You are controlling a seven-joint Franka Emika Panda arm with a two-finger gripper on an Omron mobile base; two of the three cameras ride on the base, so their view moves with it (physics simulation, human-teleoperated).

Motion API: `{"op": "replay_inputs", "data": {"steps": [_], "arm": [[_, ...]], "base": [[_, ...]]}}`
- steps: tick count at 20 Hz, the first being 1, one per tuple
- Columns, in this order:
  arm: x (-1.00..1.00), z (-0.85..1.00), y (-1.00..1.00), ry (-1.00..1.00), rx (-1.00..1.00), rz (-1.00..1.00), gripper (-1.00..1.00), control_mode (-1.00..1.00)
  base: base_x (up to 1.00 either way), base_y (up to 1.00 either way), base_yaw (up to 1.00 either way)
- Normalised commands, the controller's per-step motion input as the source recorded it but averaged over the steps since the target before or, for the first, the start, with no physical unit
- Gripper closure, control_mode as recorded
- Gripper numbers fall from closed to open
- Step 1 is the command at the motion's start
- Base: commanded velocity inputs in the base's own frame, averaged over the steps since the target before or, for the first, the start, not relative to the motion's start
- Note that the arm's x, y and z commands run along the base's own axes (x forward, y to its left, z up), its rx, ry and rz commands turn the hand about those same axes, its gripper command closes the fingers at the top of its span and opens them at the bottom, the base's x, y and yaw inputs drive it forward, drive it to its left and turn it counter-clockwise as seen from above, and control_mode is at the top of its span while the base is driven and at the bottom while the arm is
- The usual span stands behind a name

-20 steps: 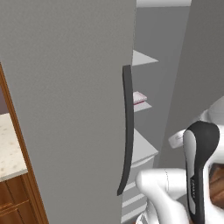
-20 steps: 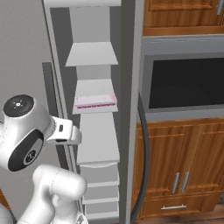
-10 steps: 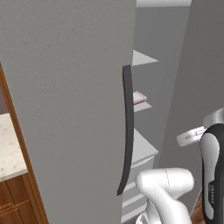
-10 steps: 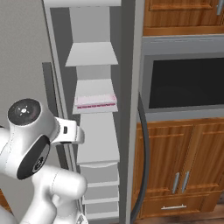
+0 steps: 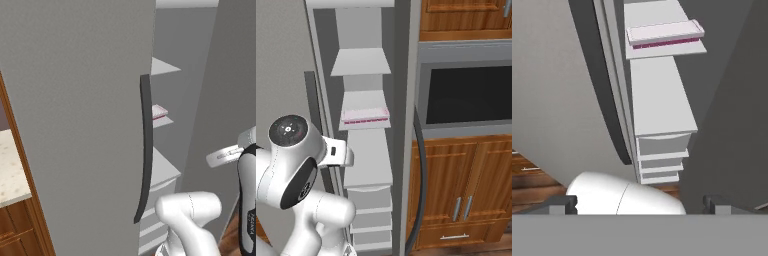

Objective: The ice cube tray has been filled with water. Take the tray and place it in the freezer to make ice. Close the freezer door after placing the tray.

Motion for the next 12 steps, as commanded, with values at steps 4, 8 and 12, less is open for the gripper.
{"op": "replay_inputs", "data": {"steps": [4, 8, 12], "arm": [[0.00, 0.00, 0.00, 0.00, 0.00, 0.00, -1.00, 1.00], [0.00, 0.00, 0.00, 0.00, 0.00, 0.00, -1.00, 1.00], [0.00, 0.00, 0.00, 0.00, 0.00, 0.00, -1.00, 1.00]], "base": [[-0.17, -0.01, 0.05], [-0.60, -0.19, 0.13], [-0.53, -0.12, 0.17]]}}
